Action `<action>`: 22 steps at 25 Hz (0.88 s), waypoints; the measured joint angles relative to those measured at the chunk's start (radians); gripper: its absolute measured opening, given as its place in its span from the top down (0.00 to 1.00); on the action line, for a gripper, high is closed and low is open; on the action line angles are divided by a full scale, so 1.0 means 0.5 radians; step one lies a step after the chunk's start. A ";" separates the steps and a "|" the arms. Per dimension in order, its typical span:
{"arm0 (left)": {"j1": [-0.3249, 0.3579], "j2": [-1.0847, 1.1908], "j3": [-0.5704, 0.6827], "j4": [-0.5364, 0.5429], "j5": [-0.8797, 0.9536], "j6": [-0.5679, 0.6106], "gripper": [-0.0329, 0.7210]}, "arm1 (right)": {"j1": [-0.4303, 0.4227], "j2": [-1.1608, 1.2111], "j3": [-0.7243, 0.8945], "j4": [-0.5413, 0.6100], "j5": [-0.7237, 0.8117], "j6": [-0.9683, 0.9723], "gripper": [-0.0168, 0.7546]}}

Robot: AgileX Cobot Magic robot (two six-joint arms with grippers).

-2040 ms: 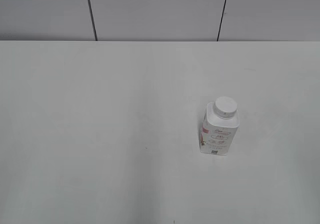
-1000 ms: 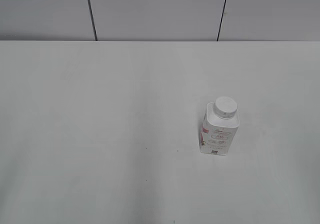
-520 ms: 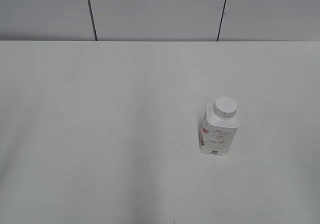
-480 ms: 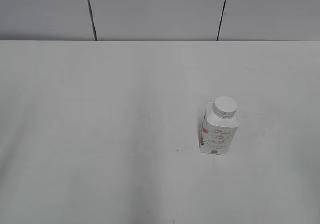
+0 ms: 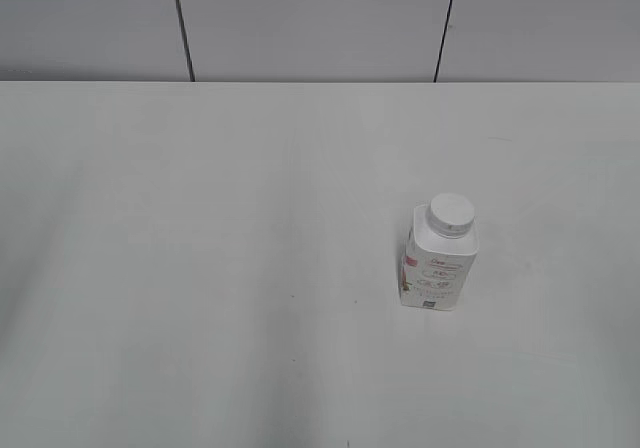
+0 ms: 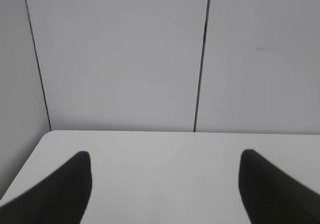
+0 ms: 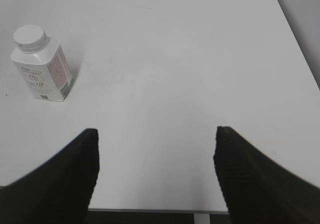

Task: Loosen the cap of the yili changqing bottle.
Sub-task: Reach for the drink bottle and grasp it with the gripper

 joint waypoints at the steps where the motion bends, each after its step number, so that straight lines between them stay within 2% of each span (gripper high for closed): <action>1: 0.000 0.039 0.016 0.001 -0.057 0.000 0.24 | 0.000 0.000 0.000 0.000 0.000 0.000 0.24; 6: 0.000 0.203 0.035 0.001 -0.198 0.000 0.25 | 0.000 0.000 0.000 0.000 0.000 0.000 0.24; 18: 0.000 0.374 0.043 0.001 -0.254 0.000 0.25 | 0.000 0.000 0.000 -0.001 0.000 0.000 0.24; 22: 0.000 0.512 0.043 0.001 -0.424 -0.001 0.26 | 0.000 0.000 0.000 -0.001 0.000 0.000 0.24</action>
